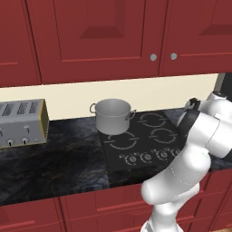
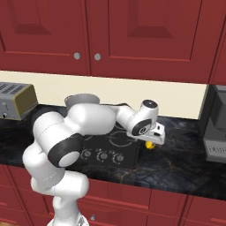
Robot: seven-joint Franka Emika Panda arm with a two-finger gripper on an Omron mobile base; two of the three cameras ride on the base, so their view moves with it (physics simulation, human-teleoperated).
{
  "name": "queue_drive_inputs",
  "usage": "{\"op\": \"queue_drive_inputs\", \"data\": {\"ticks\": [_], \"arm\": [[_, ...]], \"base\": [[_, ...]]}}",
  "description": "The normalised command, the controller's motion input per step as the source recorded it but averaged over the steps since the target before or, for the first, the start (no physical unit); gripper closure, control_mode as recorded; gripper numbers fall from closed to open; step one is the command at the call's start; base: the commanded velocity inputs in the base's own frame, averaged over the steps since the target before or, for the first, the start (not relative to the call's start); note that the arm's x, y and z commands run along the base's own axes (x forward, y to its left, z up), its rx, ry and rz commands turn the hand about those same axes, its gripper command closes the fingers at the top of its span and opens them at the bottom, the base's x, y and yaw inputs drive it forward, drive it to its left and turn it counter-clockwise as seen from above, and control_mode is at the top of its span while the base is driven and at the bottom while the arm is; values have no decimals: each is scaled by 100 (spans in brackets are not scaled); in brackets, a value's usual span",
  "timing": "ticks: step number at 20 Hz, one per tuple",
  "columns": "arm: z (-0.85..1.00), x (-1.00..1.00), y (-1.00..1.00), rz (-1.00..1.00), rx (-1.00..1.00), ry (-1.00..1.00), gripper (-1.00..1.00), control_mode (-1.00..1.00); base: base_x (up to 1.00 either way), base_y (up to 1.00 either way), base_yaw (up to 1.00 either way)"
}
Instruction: Turn on the burner for the pot on the stove. Wait thirty seconds for the pot to heat up. Then add the lemon to the pot.
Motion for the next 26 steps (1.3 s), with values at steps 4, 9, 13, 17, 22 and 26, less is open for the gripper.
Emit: {"op": "queue_drive_inputs", "data": {"ticks": [4,9,13,17,22,26], "arm": [[-25,19,-5,-1,0,-1,-100,-100],[-28,22,-13,-2,1,0,-100,-100],[-22,19,-15,-3,1,0,-100,-100],[-19,22,-12,-3,1,0,-100,-100],[-13,28,-4,-2,0,0,-100,-100],[-7,28,-7,-2,1,0,-100,-100]], "base": [[0,0,0],[0,0,0],[0,0,0],[0,0,0],[0,0,0],[0,0,0]]}}
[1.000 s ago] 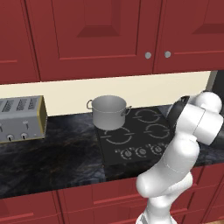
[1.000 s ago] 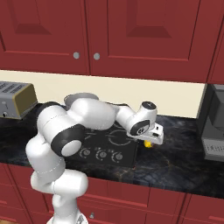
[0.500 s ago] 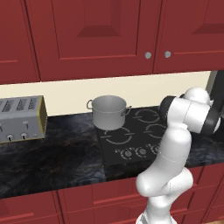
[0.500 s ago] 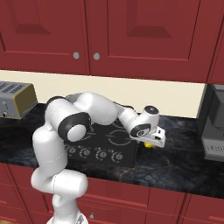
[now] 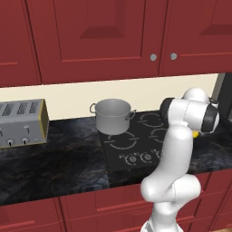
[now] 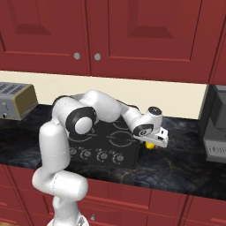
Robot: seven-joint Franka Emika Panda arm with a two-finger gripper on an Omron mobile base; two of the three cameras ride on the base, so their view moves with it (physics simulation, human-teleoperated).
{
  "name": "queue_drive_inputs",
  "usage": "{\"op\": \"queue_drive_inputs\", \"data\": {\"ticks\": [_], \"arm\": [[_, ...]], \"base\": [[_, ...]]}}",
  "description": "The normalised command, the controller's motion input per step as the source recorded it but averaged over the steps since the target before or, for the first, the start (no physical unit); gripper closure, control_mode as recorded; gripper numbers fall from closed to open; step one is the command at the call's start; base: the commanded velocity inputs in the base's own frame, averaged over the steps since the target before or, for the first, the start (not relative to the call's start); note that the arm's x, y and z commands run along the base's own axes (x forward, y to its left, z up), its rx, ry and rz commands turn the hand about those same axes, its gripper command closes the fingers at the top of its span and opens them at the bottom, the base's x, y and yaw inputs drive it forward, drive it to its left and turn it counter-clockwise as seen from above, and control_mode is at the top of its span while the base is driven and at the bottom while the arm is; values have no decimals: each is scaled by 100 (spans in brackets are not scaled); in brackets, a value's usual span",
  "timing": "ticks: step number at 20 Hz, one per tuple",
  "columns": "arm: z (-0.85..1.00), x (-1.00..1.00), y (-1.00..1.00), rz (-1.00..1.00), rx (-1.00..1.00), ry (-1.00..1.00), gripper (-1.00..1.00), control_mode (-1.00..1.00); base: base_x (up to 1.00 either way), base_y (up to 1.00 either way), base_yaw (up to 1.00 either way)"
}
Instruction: Turn on the burner for the pot on the stove. Wait thirty seconds for the pot to heat up. Then add the lemon to the pot.
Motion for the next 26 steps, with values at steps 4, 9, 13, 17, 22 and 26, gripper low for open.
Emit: {"op": "queue_drive_inputs", "data": {"ticks": [4,9,13,17,22,26], "arm": [[-13,24,-5,-1,1,0,-100,-100],[-24,15,0,-2,0,0,100,-100],[-23,1,-3,-4,0,0,100,-100],[-11,0,-3,-1,0,-1,100,-100],[7,-41,15,-2,-8,-17,100,-100],[57,-44,1,6,1,-45,100,-100]], "base": [[0,0,0],[0,0,0],[0,0,0],[0,0,0],[0,0,0],[0,0,0]]}}
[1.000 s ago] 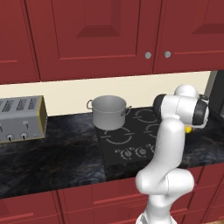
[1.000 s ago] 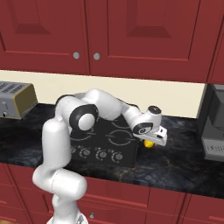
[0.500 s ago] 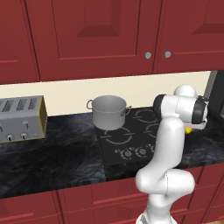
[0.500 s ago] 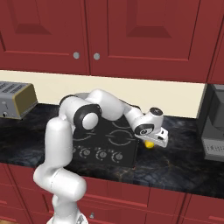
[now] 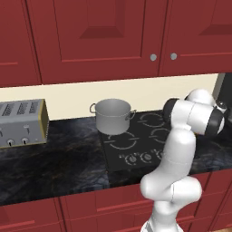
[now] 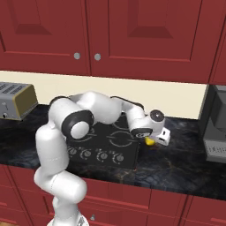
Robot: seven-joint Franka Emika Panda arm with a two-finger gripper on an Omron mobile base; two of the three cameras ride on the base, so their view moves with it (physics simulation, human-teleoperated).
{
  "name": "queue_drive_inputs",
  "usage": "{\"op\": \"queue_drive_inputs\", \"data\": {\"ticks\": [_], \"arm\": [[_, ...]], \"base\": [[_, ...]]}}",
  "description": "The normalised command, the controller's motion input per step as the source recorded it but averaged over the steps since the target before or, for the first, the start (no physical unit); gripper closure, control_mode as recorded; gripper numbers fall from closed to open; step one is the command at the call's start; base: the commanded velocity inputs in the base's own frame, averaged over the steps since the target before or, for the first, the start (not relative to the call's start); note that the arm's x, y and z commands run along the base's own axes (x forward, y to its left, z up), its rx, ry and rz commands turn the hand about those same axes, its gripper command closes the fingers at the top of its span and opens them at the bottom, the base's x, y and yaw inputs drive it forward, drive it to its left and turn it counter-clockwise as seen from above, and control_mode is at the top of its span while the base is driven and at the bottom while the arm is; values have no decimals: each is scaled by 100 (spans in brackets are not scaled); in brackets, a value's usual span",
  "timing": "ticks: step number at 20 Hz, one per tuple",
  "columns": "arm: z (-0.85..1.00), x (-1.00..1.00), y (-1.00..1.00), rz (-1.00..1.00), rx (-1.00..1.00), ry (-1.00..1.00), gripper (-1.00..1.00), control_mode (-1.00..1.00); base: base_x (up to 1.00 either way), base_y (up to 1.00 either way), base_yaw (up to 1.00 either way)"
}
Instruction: Turn on the burner for the pot on the stove. Wait thirty seconds for the pot to heat up. Then add the lemon to the pot.
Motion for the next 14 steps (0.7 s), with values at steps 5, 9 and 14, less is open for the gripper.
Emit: {"op": "queue_drive_inputs", "data": {"ticks": [5,9,14], "arm": [[61,-23,0,9,8,-30,100,-100],[81,-8,1,6,0,-18,100,-100],[84,0,13,9,0,-12,100,-100]], "base": [[0,0,0],[0,0,0],[0,0,0]]}}
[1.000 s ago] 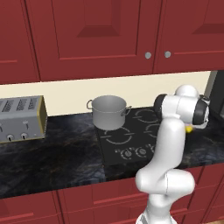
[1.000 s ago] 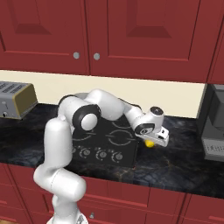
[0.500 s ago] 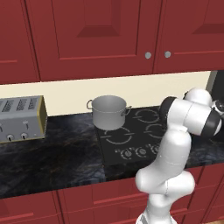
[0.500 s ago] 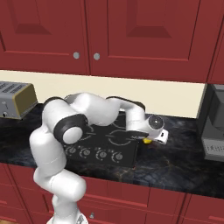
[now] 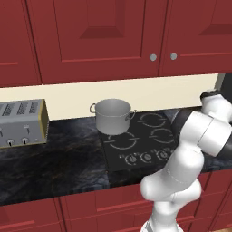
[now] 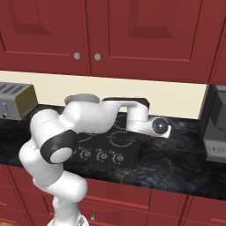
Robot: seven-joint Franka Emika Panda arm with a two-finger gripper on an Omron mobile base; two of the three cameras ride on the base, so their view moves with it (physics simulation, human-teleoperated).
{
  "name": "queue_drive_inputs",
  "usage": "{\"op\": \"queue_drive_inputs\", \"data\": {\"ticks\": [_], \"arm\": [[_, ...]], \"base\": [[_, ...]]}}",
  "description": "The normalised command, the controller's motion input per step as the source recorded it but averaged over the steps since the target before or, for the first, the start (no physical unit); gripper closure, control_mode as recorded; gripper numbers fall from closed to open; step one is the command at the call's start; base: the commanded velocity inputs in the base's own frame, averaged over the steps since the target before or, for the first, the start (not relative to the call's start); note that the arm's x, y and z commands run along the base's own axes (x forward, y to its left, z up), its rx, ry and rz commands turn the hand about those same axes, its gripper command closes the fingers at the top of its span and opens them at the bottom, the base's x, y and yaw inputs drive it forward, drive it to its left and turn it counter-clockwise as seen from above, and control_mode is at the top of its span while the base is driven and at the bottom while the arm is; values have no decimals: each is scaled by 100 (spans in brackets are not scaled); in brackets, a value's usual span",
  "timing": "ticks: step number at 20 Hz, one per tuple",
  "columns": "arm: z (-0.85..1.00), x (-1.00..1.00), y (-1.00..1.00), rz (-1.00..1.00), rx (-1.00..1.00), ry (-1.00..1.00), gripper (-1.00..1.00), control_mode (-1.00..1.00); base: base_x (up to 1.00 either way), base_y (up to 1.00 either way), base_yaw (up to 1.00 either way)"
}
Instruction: Turn on the burner for the pot on the stove. Wait thirty seconds for the pot to heat up. Then add the lemon to the pot.
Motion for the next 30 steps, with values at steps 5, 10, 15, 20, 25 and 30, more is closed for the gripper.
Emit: {"op": "queue_drive_inputs", "data": {"ticks": [5,10,15,20,25,30], "arm": [[31,-11,40,2,0,-9,100,-100],[5,-21,57,0,0,-19,100,-100],[25,-13,56,0,0,-25,100,-100],[78,-5,33,1,-3,-9,100,-100],[71,-5,31,2,-3,-1,100,-100],[42,0,38,4,0,5,100,-100]], "base": [[0,0,0],[0,0,0],[0,0,0],[0,0,0],[0,0,0],[0,0,0]]}}
